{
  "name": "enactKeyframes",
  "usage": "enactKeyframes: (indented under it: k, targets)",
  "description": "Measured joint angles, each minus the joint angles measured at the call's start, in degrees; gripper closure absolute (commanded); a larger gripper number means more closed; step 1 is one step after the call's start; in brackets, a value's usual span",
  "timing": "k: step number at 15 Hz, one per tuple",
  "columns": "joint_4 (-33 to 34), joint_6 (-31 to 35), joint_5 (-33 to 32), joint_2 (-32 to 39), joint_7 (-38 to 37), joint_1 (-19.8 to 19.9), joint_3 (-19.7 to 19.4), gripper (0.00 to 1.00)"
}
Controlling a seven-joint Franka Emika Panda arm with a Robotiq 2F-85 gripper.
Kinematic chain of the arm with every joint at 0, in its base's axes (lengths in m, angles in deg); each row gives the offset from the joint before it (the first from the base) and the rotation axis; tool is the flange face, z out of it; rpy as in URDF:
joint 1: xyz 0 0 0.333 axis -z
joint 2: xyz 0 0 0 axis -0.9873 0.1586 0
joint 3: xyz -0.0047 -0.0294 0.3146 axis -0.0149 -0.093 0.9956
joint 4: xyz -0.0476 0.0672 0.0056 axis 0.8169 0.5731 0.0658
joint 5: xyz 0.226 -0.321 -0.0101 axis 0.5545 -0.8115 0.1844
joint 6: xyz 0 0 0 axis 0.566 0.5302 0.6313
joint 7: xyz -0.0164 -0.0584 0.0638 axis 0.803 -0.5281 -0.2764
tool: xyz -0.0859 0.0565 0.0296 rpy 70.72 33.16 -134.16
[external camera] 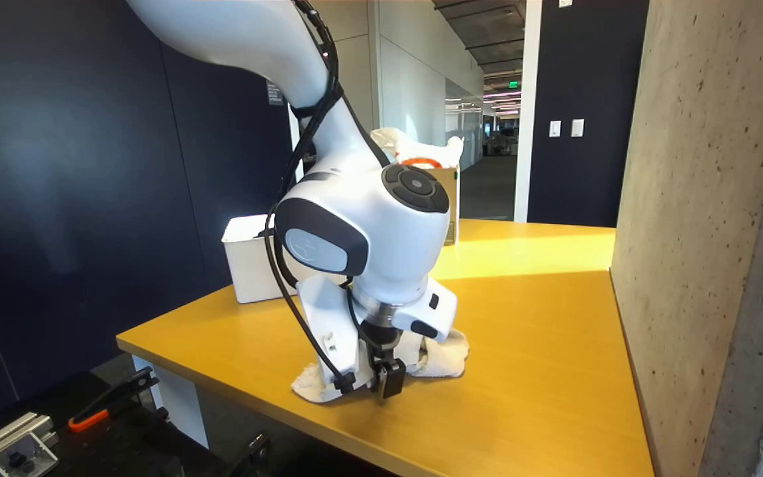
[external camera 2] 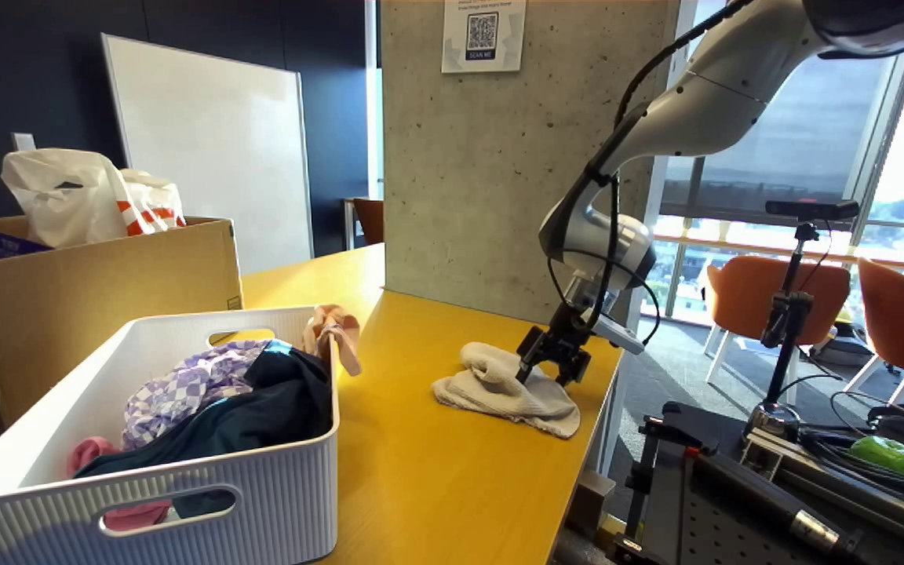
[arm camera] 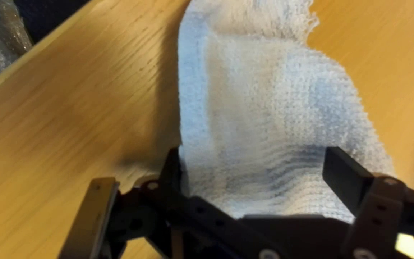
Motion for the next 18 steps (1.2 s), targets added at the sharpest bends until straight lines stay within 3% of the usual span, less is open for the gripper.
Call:
enactKeyframes:
  k: [5, 12, 18]
  targets:
    - [-0.48, -0.77, 0.15, -1.23, 0.83, -0.62, 1.35, 0.0]
    - [-3.49, -2.9, 0.05, -2.99, 1.08, -4.46, 2.05, 0.0]
    - [-6.44, -2.69, 0.08, -6.92, 1.59, -4.61, 1.39, 0.0]
